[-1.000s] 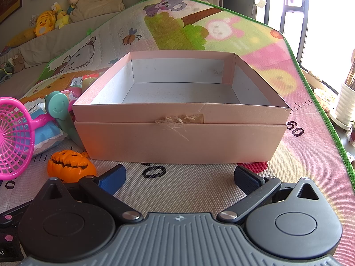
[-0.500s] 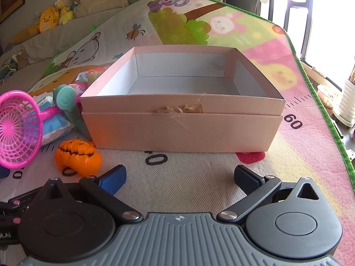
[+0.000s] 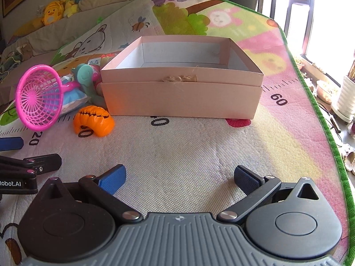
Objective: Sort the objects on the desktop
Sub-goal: 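Move the left tool toward the pink scoop net and grasp its rim, then drop the pink net into the box with left tool while right grasps pumpkin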
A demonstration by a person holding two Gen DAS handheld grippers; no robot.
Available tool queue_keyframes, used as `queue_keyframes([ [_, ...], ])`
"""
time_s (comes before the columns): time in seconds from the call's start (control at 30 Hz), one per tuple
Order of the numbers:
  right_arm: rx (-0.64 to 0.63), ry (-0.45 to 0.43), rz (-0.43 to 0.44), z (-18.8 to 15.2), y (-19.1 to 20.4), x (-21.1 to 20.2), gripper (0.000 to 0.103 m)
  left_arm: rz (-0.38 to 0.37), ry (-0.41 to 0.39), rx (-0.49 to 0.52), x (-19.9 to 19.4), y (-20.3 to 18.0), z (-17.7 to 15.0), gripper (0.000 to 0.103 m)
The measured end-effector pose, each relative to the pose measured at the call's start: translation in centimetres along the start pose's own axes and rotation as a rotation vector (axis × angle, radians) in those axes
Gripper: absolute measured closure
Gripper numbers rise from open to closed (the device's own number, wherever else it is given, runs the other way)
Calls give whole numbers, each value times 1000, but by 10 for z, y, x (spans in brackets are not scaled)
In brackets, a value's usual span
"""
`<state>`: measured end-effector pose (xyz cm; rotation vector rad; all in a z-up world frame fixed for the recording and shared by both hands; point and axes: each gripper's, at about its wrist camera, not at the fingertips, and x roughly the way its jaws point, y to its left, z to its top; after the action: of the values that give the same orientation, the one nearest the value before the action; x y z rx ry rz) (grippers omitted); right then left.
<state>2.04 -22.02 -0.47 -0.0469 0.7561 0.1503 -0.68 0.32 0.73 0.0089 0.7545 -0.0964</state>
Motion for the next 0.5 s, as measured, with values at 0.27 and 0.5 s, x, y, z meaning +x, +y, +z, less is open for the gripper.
queue_keyframes([
  [0.27, -46, -18, 84, 1, 5, -9, 0, 24, -129, 72, -24, -4, 16, 0],
  [0.5, -261, -121, 133, 30, 55, -26, 9, 234, -165, 18, -7, 31, 45, 0],
])
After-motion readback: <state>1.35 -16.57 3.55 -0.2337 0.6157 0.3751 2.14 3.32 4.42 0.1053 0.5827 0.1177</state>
